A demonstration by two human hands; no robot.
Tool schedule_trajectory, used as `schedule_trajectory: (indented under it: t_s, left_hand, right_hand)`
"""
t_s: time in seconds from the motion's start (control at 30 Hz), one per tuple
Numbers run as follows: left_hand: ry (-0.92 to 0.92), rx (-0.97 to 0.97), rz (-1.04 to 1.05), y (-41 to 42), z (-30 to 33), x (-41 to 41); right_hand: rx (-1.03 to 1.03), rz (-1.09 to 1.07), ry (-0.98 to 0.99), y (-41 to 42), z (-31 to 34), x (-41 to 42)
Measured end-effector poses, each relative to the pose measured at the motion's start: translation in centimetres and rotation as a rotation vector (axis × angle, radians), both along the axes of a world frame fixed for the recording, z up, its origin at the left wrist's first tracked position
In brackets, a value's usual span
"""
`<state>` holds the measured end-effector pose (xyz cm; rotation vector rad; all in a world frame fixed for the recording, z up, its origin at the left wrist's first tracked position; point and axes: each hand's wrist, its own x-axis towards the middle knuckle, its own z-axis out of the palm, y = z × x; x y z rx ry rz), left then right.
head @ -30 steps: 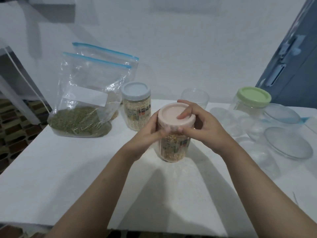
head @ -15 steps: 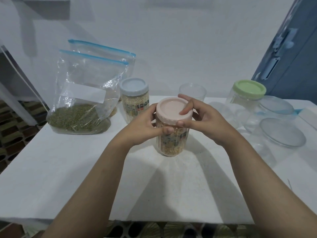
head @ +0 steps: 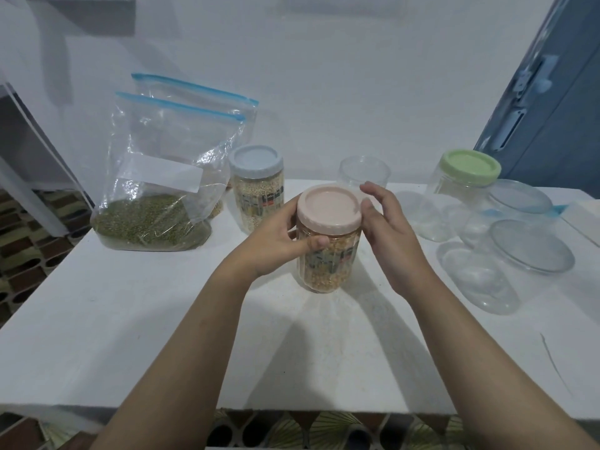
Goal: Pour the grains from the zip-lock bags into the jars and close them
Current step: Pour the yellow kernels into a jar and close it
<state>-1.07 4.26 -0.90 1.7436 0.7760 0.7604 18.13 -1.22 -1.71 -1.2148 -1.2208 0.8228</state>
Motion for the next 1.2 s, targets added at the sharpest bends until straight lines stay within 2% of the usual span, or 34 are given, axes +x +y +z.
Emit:
schedule_trajectory:
  t_s: [0.13,0.27,0.37,0.4,0.5,0.57,0.8,0.9,1.0,1.1,1.2]
  left_hand:
    - [0.004,-0.004,0.003,0.0,-0.1,-0.1]
    - [0.010,-0.025,0.003,0.1,-0.2,-0.2]
    - [0.023,-0.016,-0.007,0.0,-0.2,-0.2]
    - [0.020,-0.017,-0.009,0.1,-0.2,-0.2]
    - [0.005,-0.034,-0.025,0.3,-0.1,-0.2]
    - [-0.013,-0.031,-0.029,0.3,-0.2,-0.2]
    - [-0.101,0.012,0.003,0.1,-1.1,0.5]
    - [-0.075,0.066,0.016,0.0,-1.5,0.8]
    - [0.073,0.255,0.141,0.1,-1.4,0.4]
    - [0.120,0.586,0.440,0.5,-1.4,-0.5]
    - [0.183,0.649,0.736,2.3,-2.0,-1.2]
  right_hand:
    - [0.020,0.063,0.125,-0.7,0.1,0.6]
    - [0.045,0.152,0.059,-1.0,0.1,1.4]
    - [0.057,0.118,0.197,-1.0,0.8,1.7]
    - [0.053,0.115,0.179,-1.0,0.8,1.8]
    - [0.010,0.254,-0.124,-1.1,1.1,1.9]
    - [-0.006,0.293,-0.228,-0.8,1.4,2.0]
    - [0.059,0.211,-0.247,-0.6,1.5,1.6]
    - [0.067,0.185,-0.241,-0.5,1.5,1.7]
    - [0.102,0.163,-0.294,-0.2,1.7,1.6]
    - [0.122,0.152,-0.332,0.2,1.5,1.6]
    - [0.070,0.184,-0.395,0.7,1.5,2.1]
